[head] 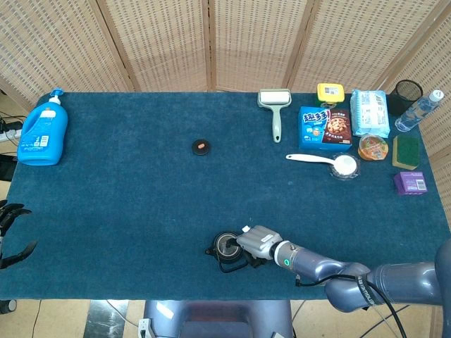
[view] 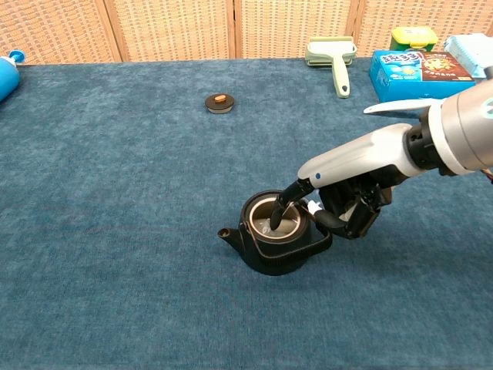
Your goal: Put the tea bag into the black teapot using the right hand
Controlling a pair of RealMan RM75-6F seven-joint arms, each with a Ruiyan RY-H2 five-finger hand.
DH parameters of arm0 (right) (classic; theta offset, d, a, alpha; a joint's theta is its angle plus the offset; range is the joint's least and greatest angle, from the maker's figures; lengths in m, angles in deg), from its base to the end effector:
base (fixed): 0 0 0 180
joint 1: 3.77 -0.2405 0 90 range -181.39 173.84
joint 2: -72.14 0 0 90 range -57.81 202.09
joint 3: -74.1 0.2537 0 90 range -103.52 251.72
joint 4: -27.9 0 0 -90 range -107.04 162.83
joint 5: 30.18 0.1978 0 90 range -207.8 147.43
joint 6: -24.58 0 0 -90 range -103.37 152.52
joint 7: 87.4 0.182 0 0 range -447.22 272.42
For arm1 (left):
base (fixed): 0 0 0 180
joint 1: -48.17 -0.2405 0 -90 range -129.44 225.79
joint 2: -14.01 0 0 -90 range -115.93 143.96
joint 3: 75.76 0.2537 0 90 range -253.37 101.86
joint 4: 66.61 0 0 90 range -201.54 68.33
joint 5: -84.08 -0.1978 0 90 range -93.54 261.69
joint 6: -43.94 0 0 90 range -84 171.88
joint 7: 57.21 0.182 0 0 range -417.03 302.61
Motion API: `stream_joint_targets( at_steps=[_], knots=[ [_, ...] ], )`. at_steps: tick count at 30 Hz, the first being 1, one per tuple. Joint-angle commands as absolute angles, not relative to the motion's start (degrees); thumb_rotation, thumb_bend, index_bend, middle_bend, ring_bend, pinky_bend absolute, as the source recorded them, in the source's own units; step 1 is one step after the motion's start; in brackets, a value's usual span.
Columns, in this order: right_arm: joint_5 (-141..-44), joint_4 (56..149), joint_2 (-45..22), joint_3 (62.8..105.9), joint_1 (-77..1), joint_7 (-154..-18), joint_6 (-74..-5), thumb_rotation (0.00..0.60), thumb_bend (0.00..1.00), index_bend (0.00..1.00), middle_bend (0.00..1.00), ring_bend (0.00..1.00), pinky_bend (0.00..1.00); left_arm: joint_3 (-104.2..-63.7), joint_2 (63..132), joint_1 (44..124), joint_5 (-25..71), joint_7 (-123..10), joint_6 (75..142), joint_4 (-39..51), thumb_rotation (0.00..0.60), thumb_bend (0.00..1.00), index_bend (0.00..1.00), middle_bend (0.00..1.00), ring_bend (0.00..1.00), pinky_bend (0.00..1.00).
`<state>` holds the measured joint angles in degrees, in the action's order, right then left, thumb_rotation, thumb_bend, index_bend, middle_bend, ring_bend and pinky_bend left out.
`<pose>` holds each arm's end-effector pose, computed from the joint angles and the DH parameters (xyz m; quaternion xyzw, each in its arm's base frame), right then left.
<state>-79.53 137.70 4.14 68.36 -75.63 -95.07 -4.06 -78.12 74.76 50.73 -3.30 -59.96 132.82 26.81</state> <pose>-0.0670 -0.3017 -0.0240 0.8753 -0.4255 0.1616 0.1633 -0.3040 0.2037 0.1935 -0.5810 -0.3785 -0.4024 0.5977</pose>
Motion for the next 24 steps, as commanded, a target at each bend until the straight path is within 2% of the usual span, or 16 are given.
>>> stream_joint_targets(
  at_steps=[1,11,19,22,24],
  knots=[
    [-79.65,139.34,5.57,68.92,-75.54,-95.43,-5.50,0.600,0.73,0.14,1.00,1.00,1.00,-78.17,74.81,50.77,-3.30,-60.08,132.81,26.78,0.600,0.26,0.30,0.23,0.12,0.11],
    [-82.68,144.19,12.04,70.88,-73.68,-94.60,-7.84,0.600,0.68,0.10,1.00,1.00,1.00,-78.22,75.17,51.16,-3.48,-59.94,132.37,27.00,0.600,0.26,0.30,0.23,0.12,0.11],
    [-87.32,146.00,16.65,72.10,-69.59,-91.78,-9.45,0.600,0.68,0.06,0.91,1.00,1.00,-78.05,75.66,51.59,-3.47,-59.00,131.49,27.53,0.600,0.26,0.30,0.23,0.12,0.11],
    [-89.49,145.77,18.37,72.16,-67.30,-90.40,-10.47,0.600,0.68,0.06,0.84,0.93,0.96,-78.06,75.83,51.78,-3.32,-58.58,131.14,27.77,0.600,0.26,0.30,0.23,0.12,0.11],
    [-91.08,145.54,18.99,72.31,-65.61,-89.23,-11.47,0.600,0.68,0.06,0.76,0.84,0.89,-78.03,75.99,51.87,-3.07,-58.34,130.79,27.76,0.600,0.26,0.30,0.23,0.12,0.11]
  ],
)
